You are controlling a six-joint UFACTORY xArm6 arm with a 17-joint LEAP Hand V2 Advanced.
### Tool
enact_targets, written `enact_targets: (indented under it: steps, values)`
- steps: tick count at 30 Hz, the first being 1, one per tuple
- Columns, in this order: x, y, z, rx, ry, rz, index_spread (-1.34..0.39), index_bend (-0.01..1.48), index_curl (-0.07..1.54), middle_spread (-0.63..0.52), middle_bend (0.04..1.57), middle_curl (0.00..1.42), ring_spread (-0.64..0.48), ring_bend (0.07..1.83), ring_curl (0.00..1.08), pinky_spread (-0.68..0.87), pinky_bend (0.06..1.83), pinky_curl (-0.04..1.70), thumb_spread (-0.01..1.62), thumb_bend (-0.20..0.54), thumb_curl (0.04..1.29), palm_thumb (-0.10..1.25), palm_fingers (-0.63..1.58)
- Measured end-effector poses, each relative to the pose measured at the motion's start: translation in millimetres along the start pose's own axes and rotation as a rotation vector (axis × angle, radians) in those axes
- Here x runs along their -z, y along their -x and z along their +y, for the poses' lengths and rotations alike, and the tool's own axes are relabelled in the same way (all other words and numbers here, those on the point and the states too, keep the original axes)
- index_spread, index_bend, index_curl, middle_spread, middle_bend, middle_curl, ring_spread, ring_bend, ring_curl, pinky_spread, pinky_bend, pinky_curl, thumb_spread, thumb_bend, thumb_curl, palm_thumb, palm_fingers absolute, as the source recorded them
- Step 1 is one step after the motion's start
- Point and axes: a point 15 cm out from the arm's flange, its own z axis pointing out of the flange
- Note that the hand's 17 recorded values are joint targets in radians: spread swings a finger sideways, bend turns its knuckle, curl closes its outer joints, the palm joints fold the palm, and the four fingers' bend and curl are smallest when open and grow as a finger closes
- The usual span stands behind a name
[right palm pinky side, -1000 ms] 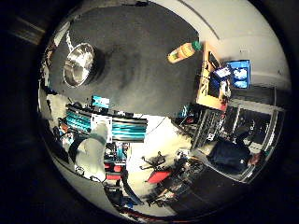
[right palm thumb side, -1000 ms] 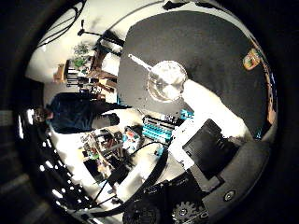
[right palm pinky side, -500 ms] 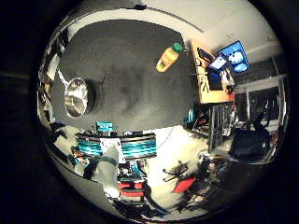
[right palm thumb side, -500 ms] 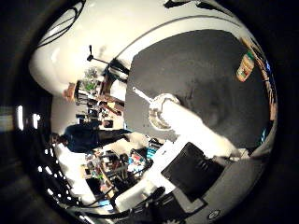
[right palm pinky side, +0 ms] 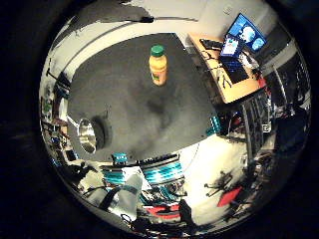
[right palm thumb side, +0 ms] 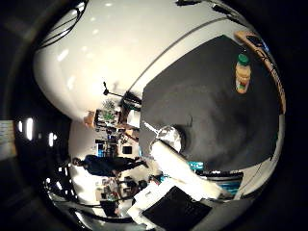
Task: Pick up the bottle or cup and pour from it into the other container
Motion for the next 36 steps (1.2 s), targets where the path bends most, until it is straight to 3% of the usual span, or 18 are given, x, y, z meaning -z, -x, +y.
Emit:
enact_targets:
  steps: [9, 36]
  values:
    - [-5, -78, -22, -0.096, -0.157, -0.065, -0.22, 0.16, 0.27, 0.10, 0.33, 0.36, 0.21, 0.60, 0.20, 0.44, 1.04, -0.01, 1.08, -0.025, 0.31, 0.47, 0.14]
    - [-122, -230, -33, -0.262, -0.225, -0.235, -0.16, 0.16, 0.29, 0.13, 0.33, 0.34, 0.20, 0.54, 0.20, 0.45, 0.97, 0.00, 1.08, -0.023, 0.30, 0.46, 0.11]
